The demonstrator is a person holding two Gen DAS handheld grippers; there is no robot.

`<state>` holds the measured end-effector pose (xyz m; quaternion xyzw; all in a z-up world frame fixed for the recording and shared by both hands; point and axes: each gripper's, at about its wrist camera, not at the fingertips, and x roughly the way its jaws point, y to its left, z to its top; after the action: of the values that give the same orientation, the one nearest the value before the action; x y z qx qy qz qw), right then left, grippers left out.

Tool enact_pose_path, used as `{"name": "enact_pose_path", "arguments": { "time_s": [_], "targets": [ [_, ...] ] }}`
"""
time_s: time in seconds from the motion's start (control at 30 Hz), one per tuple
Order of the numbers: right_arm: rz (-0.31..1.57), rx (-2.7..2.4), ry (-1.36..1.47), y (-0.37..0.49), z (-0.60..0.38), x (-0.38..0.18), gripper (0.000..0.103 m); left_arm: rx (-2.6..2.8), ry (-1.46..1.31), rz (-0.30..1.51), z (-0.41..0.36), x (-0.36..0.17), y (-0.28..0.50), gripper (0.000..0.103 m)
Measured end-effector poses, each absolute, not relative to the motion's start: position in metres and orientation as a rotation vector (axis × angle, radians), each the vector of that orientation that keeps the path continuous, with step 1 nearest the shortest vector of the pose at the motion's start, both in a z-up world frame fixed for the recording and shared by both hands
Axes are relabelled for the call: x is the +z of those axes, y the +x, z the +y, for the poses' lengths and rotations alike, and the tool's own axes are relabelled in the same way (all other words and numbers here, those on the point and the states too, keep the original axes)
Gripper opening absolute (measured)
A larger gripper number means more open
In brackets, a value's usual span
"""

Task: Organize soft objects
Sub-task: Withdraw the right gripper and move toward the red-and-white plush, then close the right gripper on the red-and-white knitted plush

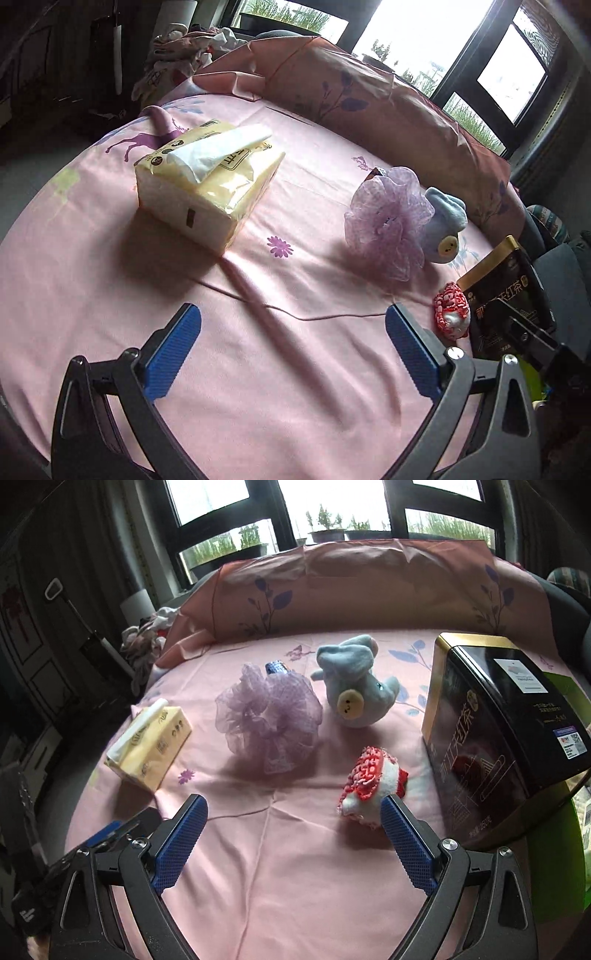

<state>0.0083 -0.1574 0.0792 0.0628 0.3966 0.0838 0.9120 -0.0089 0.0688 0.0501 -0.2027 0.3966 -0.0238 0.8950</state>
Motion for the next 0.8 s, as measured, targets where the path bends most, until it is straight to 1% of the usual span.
{"name": "enact_pose_path", "arguments": {
  "time_s": [0.07, 0.2, 0.27, 0.43, 0.47, 0.5, 0.57, 0.6, 0.8],
  "targets": [
    [0.844, 0.140, 0.112, 0.016, -0.155, 0.070, 0.091, -0.050, -0.438, 0.838, 0.072, 0.048, -0.008, 0.099],
    [0.873, 0.034, 0.079, 0.031, -0.158, 0.055, 0.086, -0.010, -0.413, 0.849, 0.074, 0.047, -0.009, 0.099],
    [0.868, -0.021, 0.031, 0.034, -0.159, 0.049, 0.077, -0.013, -0.415, 0.843, 0.074, 0.049, -0.010, 0.099],
    [0.886, -0.030, -0.028, 0.041, -0.158, 0.034, 0.076, -0.022, -0.404, 0.834, 0.071, 0.050, -0.011, 0.099],
    [0.880, -0.045, -0.044, 0.041, -0.157, 0.034, 0.067, -0.021, -0.399, 0.838, 0.070, 0.050, -0.011, 0.099],
    [0.875, -0.056, -0.062, 0.040, -0.156, 0.034, 0.062, -0.025, -0.397, 0.841, 0.069, 0.050, -0.011, 0.099],
    [0.865, -0.085, -0.101, 0.040, -0.154, 0.034, 0.042, -0.034, -0.395, 0.840, 0.068, 0.050, -0.012, 0.099],
    [0.861, -0.096, -0.115, 0.040, -0.154, 0.034, 0.037, -0.036, -0.393, 0.839, 0.067, 0.050, -0.012, 0.099],
    [0.861, -0.025, -0.091, 0.031, -0.153, 0.041, 0.026, -0.030, -0.390, 0.842, 0.067, 0.050, -0.012, 0.099]
  ]
}}
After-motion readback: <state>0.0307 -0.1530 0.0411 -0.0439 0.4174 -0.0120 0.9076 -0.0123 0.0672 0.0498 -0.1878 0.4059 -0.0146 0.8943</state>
